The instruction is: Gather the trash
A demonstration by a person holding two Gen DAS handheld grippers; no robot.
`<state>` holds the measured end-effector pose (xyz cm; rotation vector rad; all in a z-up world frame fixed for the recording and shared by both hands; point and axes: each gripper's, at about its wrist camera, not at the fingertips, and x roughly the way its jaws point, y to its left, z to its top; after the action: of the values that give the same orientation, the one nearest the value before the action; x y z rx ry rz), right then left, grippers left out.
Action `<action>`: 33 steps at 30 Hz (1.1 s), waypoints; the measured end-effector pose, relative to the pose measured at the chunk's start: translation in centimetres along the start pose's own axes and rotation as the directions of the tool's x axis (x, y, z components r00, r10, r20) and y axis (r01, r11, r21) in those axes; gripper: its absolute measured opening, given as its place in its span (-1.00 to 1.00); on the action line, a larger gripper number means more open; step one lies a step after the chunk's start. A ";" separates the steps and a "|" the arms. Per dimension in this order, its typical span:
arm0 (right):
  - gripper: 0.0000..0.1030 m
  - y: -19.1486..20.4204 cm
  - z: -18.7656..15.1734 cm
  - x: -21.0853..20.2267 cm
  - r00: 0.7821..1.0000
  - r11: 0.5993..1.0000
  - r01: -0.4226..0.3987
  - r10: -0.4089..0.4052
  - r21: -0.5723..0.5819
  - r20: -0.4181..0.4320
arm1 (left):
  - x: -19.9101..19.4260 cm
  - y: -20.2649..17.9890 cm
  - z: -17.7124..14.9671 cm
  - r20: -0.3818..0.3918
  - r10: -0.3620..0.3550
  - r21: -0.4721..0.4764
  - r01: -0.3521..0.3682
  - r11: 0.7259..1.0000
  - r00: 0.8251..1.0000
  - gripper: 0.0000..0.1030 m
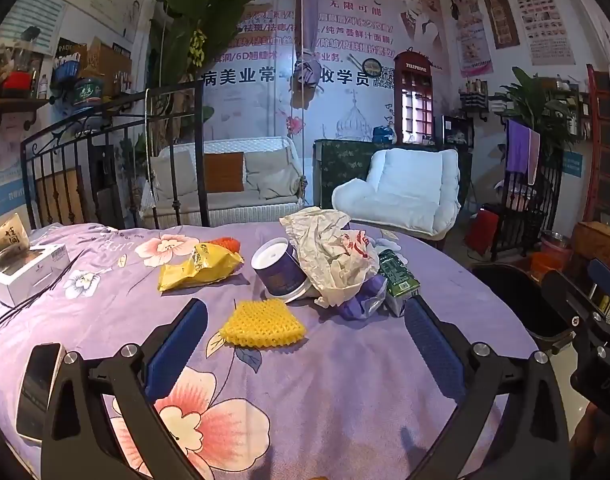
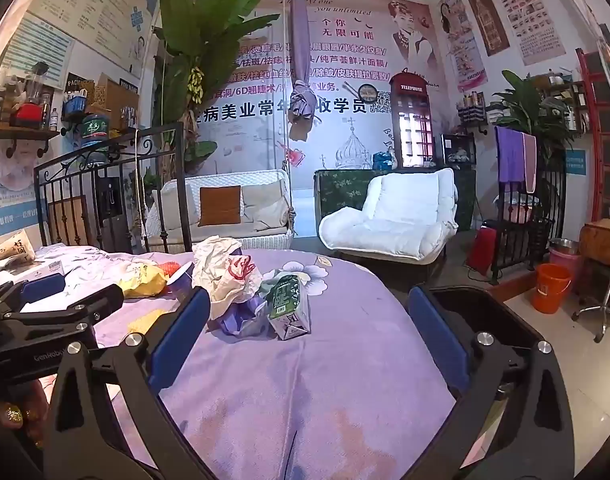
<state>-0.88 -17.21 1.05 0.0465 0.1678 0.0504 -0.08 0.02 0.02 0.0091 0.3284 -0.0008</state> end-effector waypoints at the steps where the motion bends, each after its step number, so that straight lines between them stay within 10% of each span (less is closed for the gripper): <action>1: 0.90 0.0 0.0 0.2 1.000 1.000 -0.004 0.004 0.006 -0.019 | 0.0 0.0 0.0 -0.001 -0.001 -0.001 0.001 1.000 1.000 0.90; 33: 0.90 -0.1 -0.5 1.2 1.000 1.000 -0.013 0.014 0.017 -0.027 | 0.7 0.1 -0.5 -0.033 -0.011 0.003 0.011 1.000 0.999 0.90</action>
<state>0.18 -17.23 0.37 0.0640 0.1950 0.0630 0.42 0.14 -0.72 0.0106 0.3612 -0.0124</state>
